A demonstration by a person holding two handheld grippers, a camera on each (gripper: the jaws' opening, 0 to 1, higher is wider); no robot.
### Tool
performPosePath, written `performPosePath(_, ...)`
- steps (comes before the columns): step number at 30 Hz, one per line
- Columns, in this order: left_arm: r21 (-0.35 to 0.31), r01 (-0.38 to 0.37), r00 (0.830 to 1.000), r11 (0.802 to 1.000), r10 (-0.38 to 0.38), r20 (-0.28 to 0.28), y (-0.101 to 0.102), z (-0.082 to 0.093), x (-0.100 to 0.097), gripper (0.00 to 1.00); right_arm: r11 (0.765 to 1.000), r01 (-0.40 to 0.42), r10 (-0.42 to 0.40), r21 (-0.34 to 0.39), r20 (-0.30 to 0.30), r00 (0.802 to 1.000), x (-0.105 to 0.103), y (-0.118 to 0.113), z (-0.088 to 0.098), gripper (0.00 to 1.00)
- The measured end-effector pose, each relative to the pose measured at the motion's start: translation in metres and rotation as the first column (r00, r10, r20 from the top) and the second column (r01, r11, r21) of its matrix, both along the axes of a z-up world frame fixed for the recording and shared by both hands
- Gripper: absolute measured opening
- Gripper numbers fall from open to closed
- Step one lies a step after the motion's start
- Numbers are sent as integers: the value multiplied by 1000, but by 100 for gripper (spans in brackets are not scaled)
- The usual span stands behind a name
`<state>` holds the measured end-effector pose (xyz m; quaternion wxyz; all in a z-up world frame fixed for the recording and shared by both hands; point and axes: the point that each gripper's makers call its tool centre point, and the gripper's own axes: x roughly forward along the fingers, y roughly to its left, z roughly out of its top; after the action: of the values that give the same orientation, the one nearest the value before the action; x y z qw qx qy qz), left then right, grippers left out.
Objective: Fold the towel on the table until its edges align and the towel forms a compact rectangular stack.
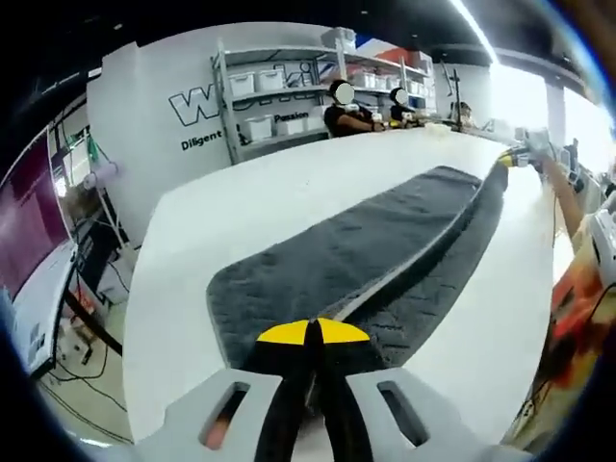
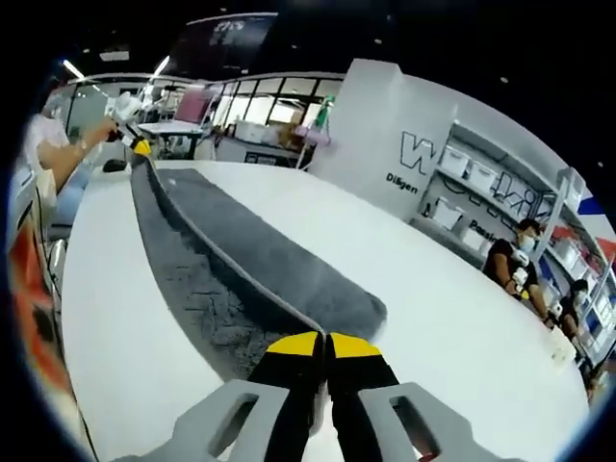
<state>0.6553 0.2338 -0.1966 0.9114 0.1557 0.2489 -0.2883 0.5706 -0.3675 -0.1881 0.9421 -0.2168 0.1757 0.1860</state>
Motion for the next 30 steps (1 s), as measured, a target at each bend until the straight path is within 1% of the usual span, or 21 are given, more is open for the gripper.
performPosePath(4, 13, -4, 1000, 1000, 4, 9, -1, 3, 12, 0, 1000, 17, -17, -22, -7, 1000, 10, -2, -3, 0)
performPosePath(7, 6, -22, 1000, 1000, 22, 14, -2, 6, 21, 0, 999, 29, -29, -32, -4, 1000, 18, -5, -3, 0)
performPosePath(12, -19, -41, 998, 999, 42, 39, -4, 11, 39, 0, 997, 56, -55, -62, 10, 998, 35, -9, -2, 0)
performPosePath(15, -21, -46, 998, 999, 47, 46, -6, 10, 47, 0, 995, 66, -65, -80, 15, 998, 43, -10, -3, 0)
performPosePath(18, -7, -59, 996, 998, 59, 67, -9, 10, 57, 0, 991, 83, -80, -109, 28, 996, 56, -12, -3, 0)
performPosePath(21, -7, -65, 995, 998, 66, 79, -9, 12, 61, 0, 988, 94, -89, -124, 47, 995, 63, -13, 3, 0)
performPosePath(27, -37, -79, 990, 996, 83, 110, -6, 23, 73, 0, 982, 111, -100, -152, 80, 992, 77, -15, 15, 0)
performPosePath(30, -56, -93, 986, 994, 99, 131, -5, 29, 81, 0, 980, 123, -108, -156, 102, 989, 89, -15, 24, 0)
